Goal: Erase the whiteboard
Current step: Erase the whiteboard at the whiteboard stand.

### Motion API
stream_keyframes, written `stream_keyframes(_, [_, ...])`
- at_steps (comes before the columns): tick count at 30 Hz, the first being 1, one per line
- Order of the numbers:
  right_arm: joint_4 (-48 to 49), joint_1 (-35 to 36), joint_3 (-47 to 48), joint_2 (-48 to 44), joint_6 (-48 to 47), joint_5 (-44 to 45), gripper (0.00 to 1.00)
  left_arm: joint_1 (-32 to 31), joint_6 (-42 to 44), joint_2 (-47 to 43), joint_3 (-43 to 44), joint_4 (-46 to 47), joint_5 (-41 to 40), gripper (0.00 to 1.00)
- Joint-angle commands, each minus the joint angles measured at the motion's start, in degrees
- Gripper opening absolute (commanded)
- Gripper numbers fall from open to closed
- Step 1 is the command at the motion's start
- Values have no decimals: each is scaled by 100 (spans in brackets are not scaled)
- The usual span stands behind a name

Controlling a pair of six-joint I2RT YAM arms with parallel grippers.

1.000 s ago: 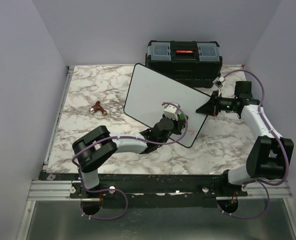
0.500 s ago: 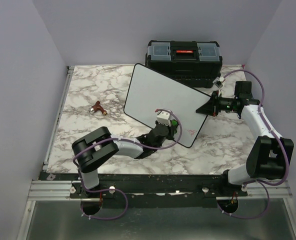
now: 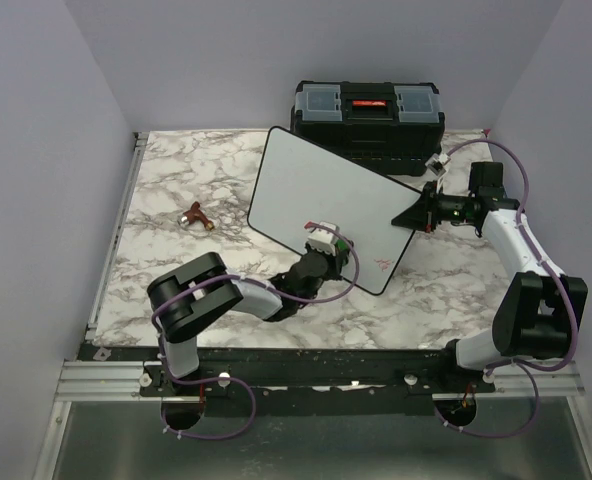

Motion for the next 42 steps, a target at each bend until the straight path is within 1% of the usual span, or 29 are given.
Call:
stream_keyframes(1, [-658, 206, -216, 27, -260, -168, 1, 874, -26, -175, -405, -258, 76, 0])
stream_keyframes(5, [-650, 211, -224, -3, -247, -158, 1, 1206, -89, -256, -612, -120, 276, 0])
stream_keyframes(9, [-659, 205, -215, 14, -257, -166, 1, 1161, -210, -73, -629, 7, 551, 0])
stream_keyframes(11, [-659, 205, -215, 10, -262, -166, 1, 993, -246, 60, -572, 107, 605, 0])
stream_keyframes(18, [-650, 202, -222, 10, -258, -164, 1, 99, -176, 349, 32, -152, 553, 0])
stream_keyframes(20, [-659, 205, -215, 14, -262, -166, 1, -83, -140, 400, 182, -238, 526, 0])
stream_keyframes(23, [-670, 207, -215, -3, -267, -166, 1, -185, -64, 460, 355, -396, 486, 0])
stream_keyframes(26, [-672, 206, -215, -23, -260, -166, 1, -112, -28, 412, 307, -449, 316, 0])
stream_keyframes(31, [-669, 207, -206, -16, -265, -184, 1, 308, -124, 106, -123, -322, 166, 0])
stream_keyframes(38, [-668, 206, -214, -40, -266, -175, 1, 790, -19, -315, -543, -179, 101, 0])
stream_keyframes(42, [-659, 205, -215, -16, -263, -175, 1, 861, 18, -427, -654, -136, 175, 0])
